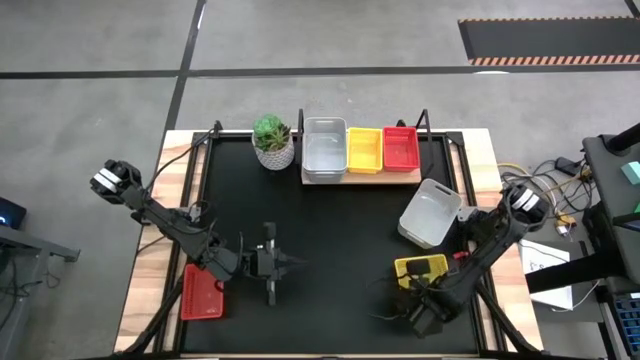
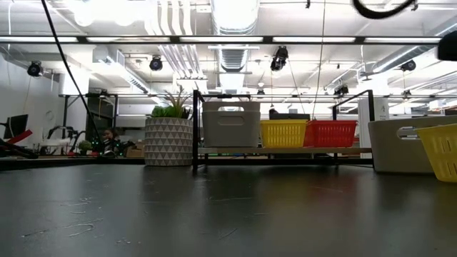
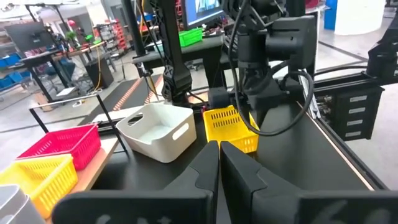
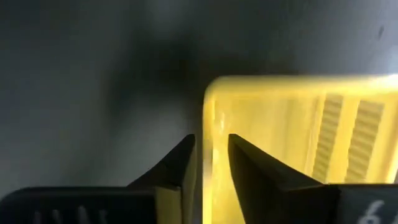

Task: Stack baskets on shelf by color
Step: Stack the yellow bin on the yellow bin on the shelf

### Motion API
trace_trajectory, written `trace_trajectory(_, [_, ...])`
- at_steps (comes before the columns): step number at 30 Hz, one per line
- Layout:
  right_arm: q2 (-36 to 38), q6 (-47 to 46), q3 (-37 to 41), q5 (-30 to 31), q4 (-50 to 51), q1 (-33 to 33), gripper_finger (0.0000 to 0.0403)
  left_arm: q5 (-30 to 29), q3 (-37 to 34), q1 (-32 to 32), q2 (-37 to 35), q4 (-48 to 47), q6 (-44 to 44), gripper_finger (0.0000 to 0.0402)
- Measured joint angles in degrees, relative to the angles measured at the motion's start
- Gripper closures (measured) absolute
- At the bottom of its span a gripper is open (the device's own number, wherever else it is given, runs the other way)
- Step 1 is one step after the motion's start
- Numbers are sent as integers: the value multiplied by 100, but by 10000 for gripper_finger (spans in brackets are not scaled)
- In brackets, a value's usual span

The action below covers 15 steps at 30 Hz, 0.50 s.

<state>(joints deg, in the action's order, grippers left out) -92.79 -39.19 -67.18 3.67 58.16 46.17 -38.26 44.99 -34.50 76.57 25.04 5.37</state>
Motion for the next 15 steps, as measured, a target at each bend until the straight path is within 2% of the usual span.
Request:
trace_trajectory(3, [-25, -22, -7, 487, -603, -244, 337, 0, 0, -2, -8, 0, 2, 402])
trace_trajectory(8, [-107, 298, -55, 2039, -1731, -1023, 370, 0, -17, -2, -8, -48, 417, 402])
trace_trajectory(10, [-108, 566, -144, 2080, -2022, -1475, 374, 2, 1, -2, -10, -18, 574, 402])
trace_trajectory(15, [-109, 1365, -314, 1357, -2248, -2401, 362, 2, 4, -13, -125, 4, 553, 402])
